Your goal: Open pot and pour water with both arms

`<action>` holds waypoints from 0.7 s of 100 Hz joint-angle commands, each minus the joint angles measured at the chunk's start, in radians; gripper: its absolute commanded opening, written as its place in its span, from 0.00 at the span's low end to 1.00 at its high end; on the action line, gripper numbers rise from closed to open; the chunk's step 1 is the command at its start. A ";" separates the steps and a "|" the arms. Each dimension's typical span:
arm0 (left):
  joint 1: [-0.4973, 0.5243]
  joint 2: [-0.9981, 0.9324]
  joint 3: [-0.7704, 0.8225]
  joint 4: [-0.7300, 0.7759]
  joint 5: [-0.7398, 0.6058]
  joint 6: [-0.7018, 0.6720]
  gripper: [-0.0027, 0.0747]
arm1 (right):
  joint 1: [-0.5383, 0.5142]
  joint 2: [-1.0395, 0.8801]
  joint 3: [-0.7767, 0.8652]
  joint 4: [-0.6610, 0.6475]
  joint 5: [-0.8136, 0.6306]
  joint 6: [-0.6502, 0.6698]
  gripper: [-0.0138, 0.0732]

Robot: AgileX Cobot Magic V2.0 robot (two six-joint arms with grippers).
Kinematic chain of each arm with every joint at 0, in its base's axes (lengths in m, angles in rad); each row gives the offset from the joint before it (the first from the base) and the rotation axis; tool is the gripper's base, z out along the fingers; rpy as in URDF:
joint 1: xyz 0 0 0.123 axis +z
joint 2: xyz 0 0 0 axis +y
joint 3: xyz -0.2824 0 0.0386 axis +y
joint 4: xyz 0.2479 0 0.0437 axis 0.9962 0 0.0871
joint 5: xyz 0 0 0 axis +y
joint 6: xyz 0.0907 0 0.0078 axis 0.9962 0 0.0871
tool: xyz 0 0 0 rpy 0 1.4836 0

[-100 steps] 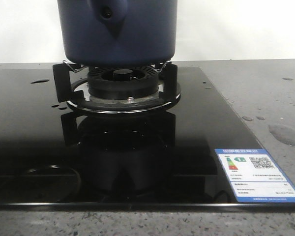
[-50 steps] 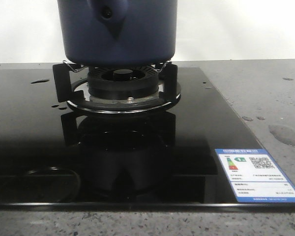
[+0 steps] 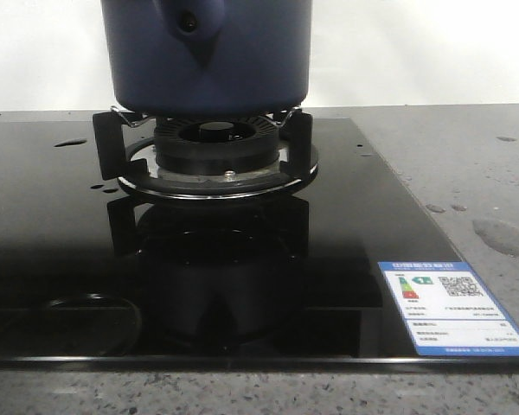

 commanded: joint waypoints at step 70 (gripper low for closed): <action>-0.056 -0.029 -0.036 -0.009 -0.085 0.001 0.48 | -0.071 -0.205 -0.107 0.049 0.549 -0.004 0.10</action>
